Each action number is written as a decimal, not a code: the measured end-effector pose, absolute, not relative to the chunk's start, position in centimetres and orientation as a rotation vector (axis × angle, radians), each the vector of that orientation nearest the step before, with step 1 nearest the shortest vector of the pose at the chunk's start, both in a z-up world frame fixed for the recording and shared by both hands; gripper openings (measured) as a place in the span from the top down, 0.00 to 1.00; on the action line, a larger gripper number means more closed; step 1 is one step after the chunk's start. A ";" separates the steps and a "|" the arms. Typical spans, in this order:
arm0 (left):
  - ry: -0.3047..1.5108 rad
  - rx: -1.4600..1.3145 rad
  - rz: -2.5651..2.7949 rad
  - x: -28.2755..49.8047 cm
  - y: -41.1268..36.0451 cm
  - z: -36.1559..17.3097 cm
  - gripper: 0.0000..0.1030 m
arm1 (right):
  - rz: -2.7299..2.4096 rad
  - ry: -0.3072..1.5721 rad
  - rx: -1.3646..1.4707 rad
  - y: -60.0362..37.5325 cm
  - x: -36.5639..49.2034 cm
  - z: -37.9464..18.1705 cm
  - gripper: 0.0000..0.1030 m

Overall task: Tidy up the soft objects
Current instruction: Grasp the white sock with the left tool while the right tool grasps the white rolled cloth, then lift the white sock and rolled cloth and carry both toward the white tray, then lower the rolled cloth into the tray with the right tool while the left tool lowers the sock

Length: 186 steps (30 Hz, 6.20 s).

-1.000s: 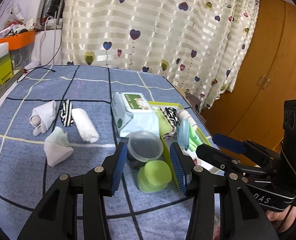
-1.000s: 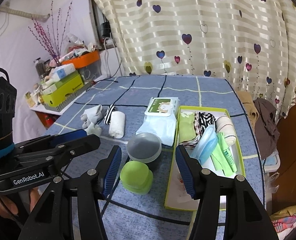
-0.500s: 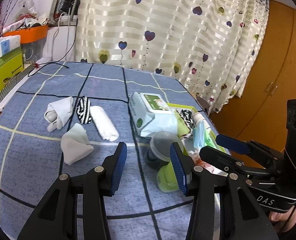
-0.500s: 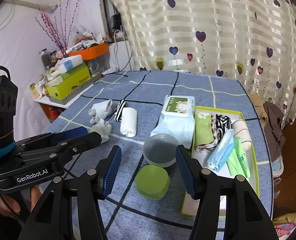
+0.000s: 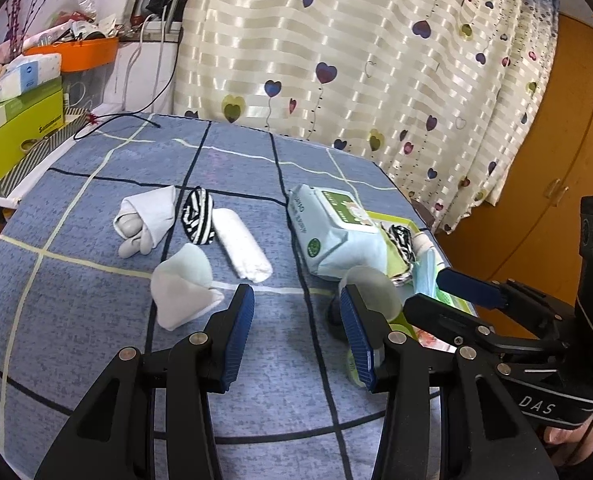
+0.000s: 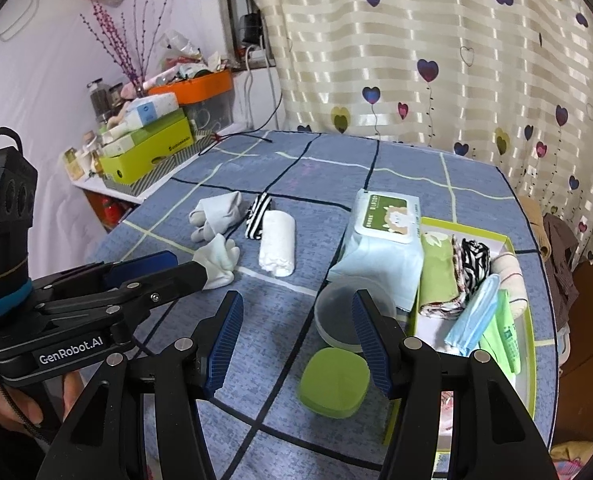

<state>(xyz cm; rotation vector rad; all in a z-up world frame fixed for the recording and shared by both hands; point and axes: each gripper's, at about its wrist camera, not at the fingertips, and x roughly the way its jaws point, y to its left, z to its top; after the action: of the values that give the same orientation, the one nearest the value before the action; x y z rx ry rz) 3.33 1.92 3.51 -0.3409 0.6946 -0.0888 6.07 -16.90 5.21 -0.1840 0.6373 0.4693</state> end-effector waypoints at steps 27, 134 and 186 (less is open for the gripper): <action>0.791 -0.358 0.007 6.0 7.4 -0.9 0.55 | 0.540 0.670 -0.232 -12.5 9.2 4.0 0.45; 0.691 -0.260 -0.122 4.1 -4.1 6.1 0.75 | 0.468 0.576 -0.086 -22.6 4.0 6.9 0.81; 0.786 -0.190 -0.299 8.1 -13.6 4.8 0.75 | 0.198 0.668 0.082 -36.8 7.0 1.7 0.81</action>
<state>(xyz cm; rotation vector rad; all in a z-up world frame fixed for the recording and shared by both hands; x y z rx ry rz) 8.09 -13.63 4.83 -0.1898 0.7864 -0.2987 7.03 -36.84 1.73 0.0821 0.6675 0.1983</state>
